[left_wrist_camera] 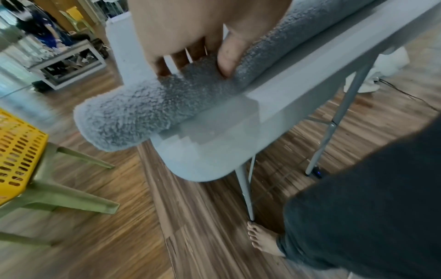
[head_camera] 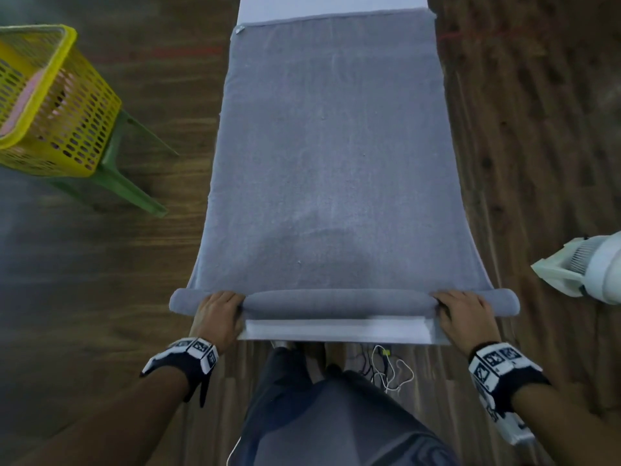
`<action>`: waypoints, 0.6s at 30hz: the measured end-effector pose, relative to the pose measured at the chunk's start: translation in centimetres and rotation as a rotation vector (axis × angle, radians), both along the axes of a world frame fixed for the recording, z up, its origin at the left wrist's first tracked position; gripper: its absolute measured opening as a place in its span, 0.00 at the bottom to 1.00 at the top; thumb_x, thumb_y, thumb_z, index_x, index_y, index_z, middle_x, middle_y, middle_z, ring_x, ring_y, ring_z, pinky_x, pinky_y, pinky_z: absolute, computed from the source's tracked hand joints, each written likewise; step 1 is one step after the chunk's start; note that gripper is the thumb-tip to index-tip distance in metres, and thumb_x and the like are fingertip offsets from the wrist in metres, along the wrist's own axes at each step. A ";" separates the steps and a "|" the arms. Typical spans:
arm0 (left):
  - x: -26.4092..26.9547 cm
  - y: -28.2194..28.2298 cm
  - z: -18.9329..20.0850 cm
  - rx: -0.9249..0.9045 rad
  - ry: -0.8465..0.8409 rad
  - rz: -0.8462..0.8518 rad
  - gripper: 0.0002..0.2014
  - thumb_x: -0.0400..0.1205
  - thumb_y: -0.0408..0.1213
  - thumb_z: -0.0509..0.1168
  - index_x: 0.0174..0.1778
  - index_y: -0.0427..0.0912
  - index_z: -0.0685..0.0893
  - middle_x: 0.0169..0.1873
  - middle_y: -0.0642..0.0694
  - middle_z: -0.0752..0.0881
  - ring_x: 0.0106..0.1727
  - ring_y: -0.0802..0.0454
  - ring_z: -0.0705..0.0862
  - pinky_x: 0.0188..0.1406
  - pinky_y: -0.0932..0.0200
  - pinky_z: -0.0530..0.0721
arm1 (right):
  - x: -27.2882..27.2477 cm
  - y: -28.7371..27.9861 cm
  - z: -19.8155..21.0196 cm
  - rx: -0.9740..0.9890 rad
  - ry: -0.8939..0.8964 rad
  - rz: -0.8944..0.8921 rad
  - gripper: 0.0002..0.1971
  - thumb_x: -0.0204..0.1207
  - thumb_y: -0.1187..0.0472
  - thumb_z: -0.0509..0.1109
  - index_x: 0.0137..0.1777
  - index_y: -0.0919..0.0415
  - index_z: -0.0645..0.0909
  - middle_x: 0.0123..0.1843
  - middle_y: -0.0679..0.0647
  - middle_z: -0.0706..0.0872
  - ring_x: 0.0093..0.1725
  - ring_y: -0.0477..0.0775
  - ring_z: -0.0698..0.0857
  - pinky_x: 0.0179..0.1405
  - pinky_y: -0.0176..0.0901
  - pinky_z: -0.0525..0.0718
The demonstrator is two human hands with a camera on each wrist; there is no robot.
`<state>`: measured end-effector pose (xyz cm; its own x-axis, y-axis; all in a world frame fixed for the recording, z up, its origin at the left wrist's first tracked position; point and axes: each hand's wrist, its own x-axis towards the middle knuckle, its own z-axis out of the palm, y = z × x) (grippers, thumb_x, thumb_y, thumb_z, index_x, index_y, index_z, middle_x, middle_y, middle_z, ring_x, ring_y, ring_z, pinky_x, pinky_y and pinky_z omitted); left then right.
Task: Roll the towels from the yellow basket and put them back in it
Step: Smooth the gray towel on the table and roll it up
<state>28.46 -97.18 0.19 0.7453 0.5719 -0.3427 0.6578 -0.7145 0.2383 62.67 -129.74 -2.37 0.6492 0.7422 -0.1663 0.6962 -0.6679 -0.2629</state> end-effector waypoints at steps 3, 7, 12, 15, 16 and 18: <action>1.6 2.0 0.2 -0.160 0.026 0.123 0.12 0.72 0.36 0.61 0.47 0.43 0.88 0.43 0.43 0.90 0.47 0.42 0.86 0.46 0.52 0.81 | 1.2 1.7 -0.2 -0.064 0.068 -0.064 0.16 0.73 0.60 0.61 0.56 0.58 0.87 0.51 0.59 0.89 0.50 0.65 0.86 0.54 0.58 0.81; 2.5 2.7 0.0 -0.078 -0.022 0.139 0.12 0.70 0.30 0.67 0.48 0.45 0.81 0.44 0.46 0.84 0.47 0.40 0.81 0.45 0.49 0.74 | 1.8 3.4 0.6 -0.050 0.020 -0.126 0.07 0.71 0.68 0.68 0.48 0.61 0.81 0.47 0.62 0.82 0.48 0.68 0.80 0.49 0.60 0.75; 1.1 -0.7 -0.9 0.056 -0.183 0.112 0.14 0.66 0.22 0.70 0.42 0.40 0.78 0.39 0.43 0.78 0.41 0.40 0.76 0.37 0.44 0.77 | 0.0 2.2 -0.4 0.079 0.016 -0.012 0.12 0.69 0.65 0.58 0.44 0.66 0.82 0.41 0.62 0.84 0.42 0.66 0.81 0.45 0.59 0.80; 0.5 -2.7 -0.9 0.085 -0.136 0.150 0.19 0.70 0.23 0.70 0.58 0.33 0.79 0.52 0.36 0.80 0.51 0.37 0.79 0.49 0.39 0.83 | -1.0 0.8 -0.7 0.048 0.016 0.021 0.17 0.66 0.68 0.73 0.56 0.67 0.81 0.53 0.62 0.84 0.52 0.65 0.81 0.58 0.60 0.80; 0.2 -3.2 -1.0 0.071 -0.114 0.134 0.26 0.69 0.24 0.72 0.64 0.31 0.76 0.58 0.34 0.79 0.56 0.36 0.79 0.55 0.39 0.83 | -0.9 0.5 -0.9 0.047 0.024 0.044 0.20 0.65 0.70 0.75 0.59 0.67 0.80 0.56 0.62 0.84 0.55 0.64 0.81 0.61 0.59 0.78; -0.4 -3.5 -1.1 0.033 -0.105 0.123 0.34 0.69 0.26 0.74 0.72 0.32 0.70 0.66 0.34 0.75 0.65 0.36 0.77 0.62 0.40 0.81 | -0.6 0.6 -0.8 0.097 0.042 0.033 0.20 0.65 0.73 0.75 0.59 0.68 0.81 0.56 0.63 0.85 0.56 0.65 0.81 0.63 0.58 0.78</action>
<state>28.09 -100.72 -0.87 0.6997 0.6706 -0.2466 0.7136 -0.6385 0.2883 62.11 -129.15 -3.20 0.6180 0.7770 -0.1197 0.7043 -0.6149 -0.3548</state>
